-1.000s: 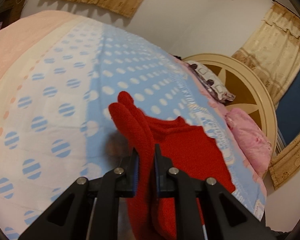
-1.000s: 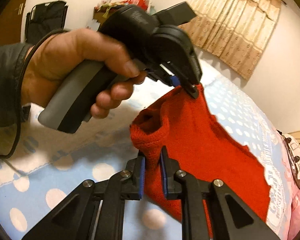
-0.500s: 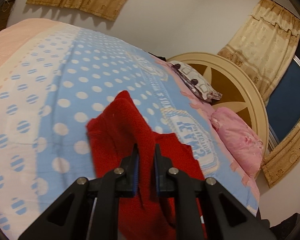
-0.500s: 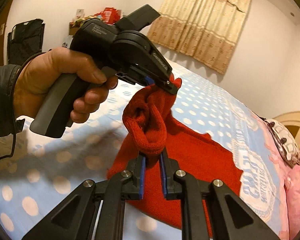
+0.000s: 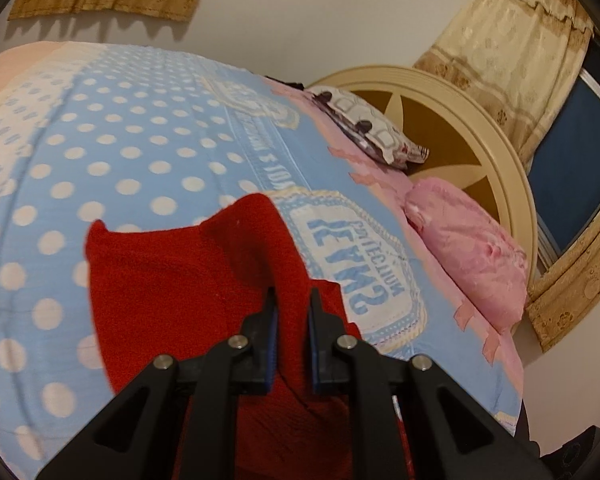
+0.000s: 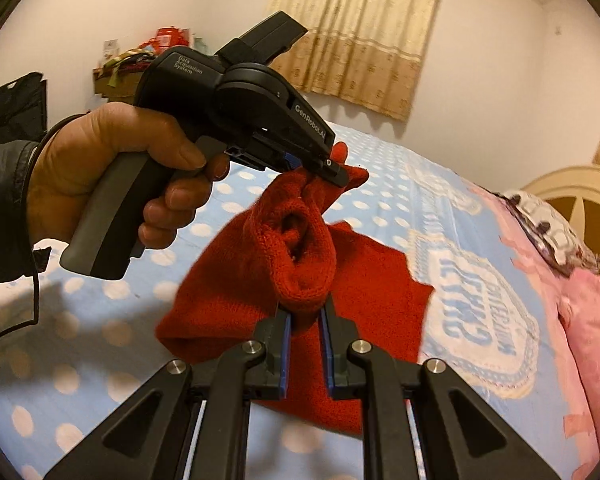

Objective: Fold small clothes

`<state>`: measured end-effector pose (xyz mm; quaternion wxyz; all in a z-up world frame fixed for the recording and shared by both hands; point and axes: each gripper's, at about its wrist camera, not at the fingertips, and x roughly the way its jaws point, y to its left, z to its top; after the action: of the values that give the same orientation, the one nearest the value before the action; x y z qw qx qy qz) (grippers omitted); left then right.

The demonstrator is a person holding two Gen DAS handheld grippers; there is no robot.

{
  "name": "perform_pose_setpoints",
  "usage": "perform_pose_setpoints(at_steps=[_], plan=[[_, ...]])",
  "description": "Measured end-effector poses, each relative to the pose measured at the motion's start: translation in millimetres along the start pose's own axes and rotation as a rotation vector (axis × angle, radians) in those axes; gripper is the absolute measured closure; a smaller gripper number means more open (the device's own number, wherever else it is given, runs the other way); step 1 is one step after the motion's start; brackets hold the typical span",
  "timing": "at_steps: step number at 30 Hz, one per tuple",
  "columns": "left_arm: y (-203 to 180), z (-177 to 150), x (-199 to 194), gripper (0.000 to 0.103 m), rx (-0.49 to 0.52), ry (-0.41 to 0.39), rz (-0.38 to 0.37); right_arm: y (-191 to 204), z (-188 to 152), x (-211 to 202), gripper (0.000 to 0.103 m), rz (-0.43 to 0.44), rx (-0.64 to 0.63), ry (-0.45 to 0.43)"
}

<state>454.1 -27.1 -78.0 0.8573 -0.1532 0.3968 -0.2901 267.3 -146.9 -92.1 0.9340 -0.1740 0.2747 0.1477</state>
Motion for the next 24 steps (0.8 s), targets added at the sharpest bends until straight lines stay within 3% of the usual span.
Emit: perform_pose_setpoints(at_steps=[11,18,21,24], plan=[[-39.9,-7.8,60.0,0.091,0.072,0.093,0.003,-50.8,-37.6,3.3,0.090,-0.019,0.115,0.093],[-65.0,-21.1,81.0,0.090,0.205,0.115,0.076,-64.4,-54.7,10.4,0.090,-0.001,0.186,0.146],[-75.2,-22.8,77.7,0.087,0.251,0.111,0.071,-67.5,-55.8,12.2,0.090,0.005,0.198,0.159],[-88.3,-22.3,65.5,0.071,0.292,0.093,0.058,-73.7,-59.9,13.7,0.090,0.018,0.230,0.175]])
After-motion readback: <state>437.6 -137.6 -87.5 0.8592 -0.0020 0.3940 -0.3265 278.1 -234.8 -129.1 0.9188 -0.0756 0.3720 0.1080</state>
